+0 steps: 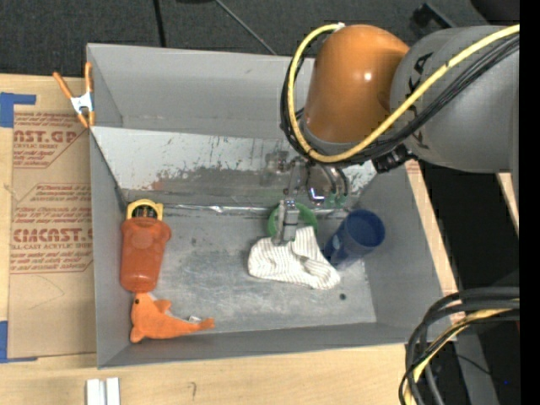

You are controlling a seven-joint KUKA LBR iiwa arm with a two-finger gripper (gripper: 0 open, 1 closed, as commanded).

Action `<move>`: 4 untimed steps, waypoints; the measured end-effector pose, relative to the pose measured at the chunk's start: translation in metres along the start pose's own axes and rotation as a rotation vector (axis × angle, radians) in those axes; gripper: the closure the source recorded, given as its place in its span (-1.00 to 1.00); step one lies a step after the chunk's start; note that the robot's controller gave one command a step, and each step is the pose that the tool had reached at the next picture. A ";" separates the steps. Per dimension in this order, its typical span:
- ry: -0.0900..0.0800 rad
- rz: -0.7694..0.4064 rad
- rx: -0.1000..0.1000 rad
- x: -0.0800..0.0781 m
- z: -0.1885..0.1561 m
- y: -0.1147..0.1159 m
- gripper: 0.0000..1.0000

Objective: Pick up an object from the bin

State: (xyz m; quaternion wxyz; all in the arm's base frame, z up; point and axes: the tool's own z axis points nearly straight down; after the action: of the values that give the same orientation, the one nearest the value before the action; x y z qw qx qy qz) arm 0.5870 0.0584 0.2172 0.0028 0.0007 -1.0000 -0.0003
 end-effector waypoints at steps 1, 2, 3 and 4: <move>-0.008 0.001 -0.001 -0.001 -0.005 0.000 -1.00; -0.012 -0.044 0.000 0.053 0.044 -0.041 -1.00; 0.001 -0.069 0.002 0.059 0.073 -0.055 -1.00; -0.011 -0.142 0.001 0.039 0.109 -0.038 -1.00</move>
Offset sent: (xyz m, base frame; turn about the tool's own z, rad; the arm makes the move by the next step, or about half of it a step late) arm -0.0740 -0.0591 -0.0622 -0.0537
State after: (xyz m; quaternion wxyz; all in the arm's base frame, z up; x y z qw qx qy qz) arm 0.5476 0.0205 0.1079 -0.0027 0.0717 -0.9974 0.0002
